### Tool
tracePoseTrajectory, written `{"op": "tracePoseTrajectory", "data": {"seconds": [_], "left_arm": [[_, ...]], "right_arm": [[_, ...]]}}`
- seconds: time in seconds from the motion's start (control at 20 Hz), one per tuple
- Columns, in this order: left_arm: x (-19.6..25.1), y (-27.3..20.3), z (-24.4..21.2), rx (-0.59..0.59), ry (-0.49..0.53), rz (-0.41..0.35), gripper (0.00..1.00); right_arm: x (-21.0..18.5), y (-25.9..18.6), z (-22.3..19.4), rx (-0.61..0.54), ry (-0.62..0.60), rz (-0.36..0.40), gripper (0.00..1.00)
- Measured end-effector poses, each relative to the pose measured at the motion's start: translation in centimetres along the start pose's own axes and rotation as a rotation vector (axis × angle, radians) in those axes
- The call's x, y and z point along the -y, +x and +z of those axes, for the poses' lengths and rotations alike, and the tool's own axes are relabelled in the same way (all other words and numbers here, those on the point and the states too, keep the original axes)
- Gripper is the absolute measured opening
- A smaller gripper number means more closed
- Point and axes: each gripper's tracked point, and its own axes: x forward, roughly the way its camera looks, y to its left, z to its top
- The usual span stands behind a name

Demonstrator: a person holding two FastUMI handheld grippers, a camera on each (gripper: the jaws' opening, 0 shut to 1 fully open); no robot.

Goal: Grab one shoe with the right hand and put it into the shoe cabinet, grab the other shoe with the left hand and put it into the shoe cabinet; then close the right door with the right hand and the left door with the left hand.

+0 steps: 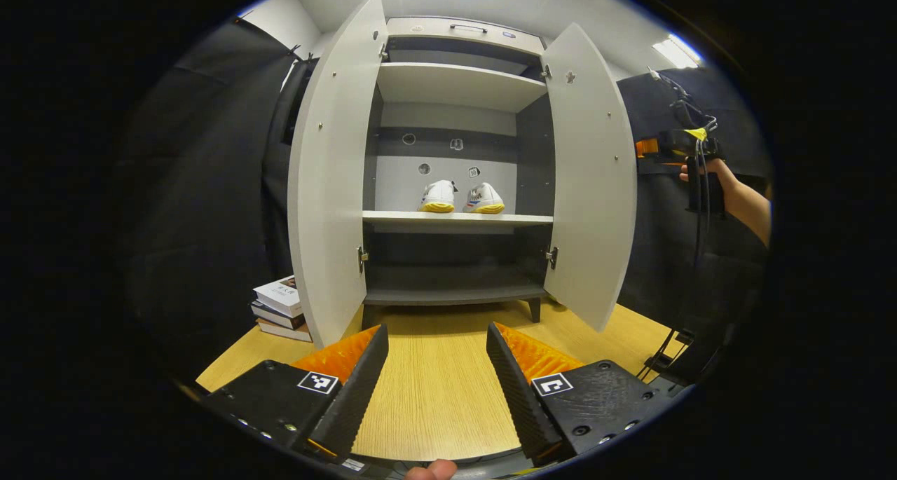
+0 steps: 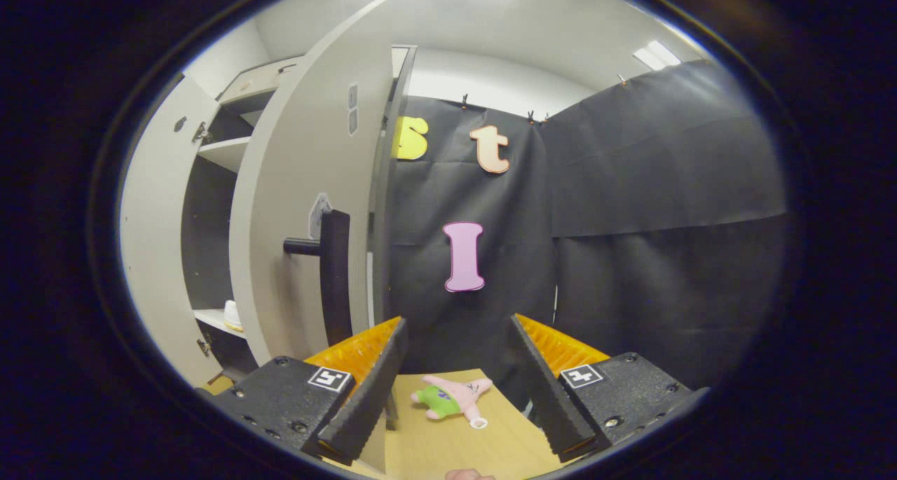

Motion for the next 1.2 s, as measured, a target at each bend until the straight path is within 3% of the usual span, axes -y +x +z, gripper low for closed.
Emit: {"op": "tracePoseTrajectory", "data": {"seconds": [0.05, 0.2, 0.25, 0.3, 0.45, 0.5, 0.65, 0.7, 0.75, 0.8, 1.0, 1.2], "left_arm": [[-0.1, 0.0, -0.1, 0.0, 0.0, 0.002, 0.85], [-0.5, -0.1, -0.1, 0.0, -0.001, 0.012, 0.85], [-0.8, -0.2, -0.1, -0.001, -0.001, 0.017, 0.85], [-1.0, -0.2, -0.2, 0.0, -0.001, 0.023, 0.85], [-2.1, -0.5, -0.2, 0.001, -0.005, 0.047, 0.85], [-2.5, -0.6, -0.2, 0.001, -0.006, 0.057, 0.85], [-3.7, -0.9, -0.1, 0.005, -0.011, 0.089, 0.85], [-4.1, -0.8, -0.1, 0.007, -0.013, 0.098, 0.85], [-4.5, -0.8, 0.0, 0.008, -0.015, 0.107, 0.85], [-4.7, -0.9, 0.0, 0.008, -0.016, 0.113, 0.85], [-5.6, -0.7, -0.1, 0.004, -0.017, 0.13, 0.85], [-6.3, -0.6, 0.4, 0.012, -0.017, 0.141, 0.85]], "right_arm": [[-0.6, -0.1, 0.1, 0.003, 0.001, 0.006, 0.94], [-3.5, -0.5, 0.1, 0.015, 0.002, 0.048, 0.94], [-4.8, -0.7, 0.0, 0.014, 0.007, 0.075, 0.88], [-6.1, -0.7, 0.0, 0.013, 0.01, 0.103, 0.94], [-9.0, -0.5, 0.0, 0.009, 0.012, 0.157, 0.94], [-10.1, -0.4, 0.0, 0.009, 0.012, 0.17, 0.88], [-13.9, 0.1, 0.3, 0.017, 0.02, 0.236, 0.88], [-15.1, 0.5, 0.5, 0.023, 0.017, 0.251, 0.95], [-16.0, 0.9, 0.7, 0.025, 0.005, 0.264, 0.89], [-16.9, 1.3, 0.5, 0.026, -0.008, 0.265, 0.92], [-17.5, 1.7, 0.5, 0.029, -0.03, 0.254, 0.95], [-16.1, -1.2, 0.5, 0.063, -0.018, 0.253, 0.97]]}}
